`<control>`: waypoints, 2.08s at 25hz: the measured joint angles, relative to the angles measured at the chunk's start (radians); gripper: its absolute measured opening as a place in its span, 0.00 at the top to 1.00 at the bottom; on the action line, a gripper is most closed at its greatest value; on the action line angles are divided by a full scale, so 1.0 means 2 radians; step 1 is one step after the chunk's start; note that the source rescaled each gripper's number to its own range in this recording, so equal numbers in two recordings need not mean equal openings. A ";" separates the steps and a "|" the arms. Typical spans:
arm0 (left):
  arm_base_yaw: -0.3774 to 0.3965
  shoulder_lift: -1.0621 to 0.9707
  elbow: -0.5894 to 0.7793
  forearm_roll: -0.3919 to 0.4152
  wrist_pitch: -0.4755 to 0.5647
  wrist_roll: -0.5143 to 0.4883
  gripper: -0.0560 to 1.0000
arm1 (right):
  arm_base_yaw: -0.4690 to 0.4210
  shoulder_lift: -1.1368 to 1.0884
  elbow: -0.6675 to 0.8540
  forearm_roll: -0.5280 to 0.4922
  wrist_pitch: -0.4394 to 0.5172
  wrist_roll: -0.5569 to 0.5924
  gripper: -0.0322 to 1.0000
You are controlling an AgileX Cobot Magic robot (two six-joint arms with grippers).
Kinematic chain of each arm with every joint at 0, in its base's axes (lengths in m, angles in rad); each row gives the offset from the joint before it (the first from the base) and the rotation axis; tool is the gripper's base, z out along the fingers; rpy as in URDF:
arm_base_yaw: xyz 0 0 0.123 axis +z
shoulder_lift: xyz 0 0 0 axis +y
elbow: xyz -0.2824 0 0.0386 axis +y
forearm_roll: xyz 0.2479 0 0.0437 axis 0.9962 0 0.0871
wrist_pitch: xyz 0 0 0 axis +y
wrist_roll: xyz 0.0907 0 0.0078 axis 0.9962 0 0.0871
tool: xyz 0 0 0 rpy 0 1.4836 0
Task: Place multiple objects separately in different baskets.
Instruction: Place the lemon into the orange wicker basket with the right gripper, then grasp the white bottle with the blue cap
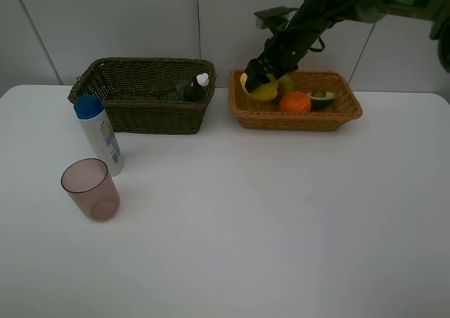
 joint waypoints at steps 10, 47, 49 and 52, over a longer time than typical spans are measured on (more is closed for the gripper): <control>0.000 0.000 0.000 0.000 0.000 0.000 0.00 | 0.000 0.005 0.002 -0.001 0.001 0.007 0.49; 0.000 0.000 0.000 0.000 0.000 0.000 0.00 | 0.000 -0.062 0.002 0.004 0.070 0.010 0.00; 0.000 0.000 0.000 0.000 0.000 0.000 0.00 | 0.000 -0.077 0.002 0.003 0.087 0.010 0.00; 0.000 0.000 0.000 0.000 0.000 0.000 0.00 | 0.000 -0.102 0.002 -0.001 0.122 0.010 0.00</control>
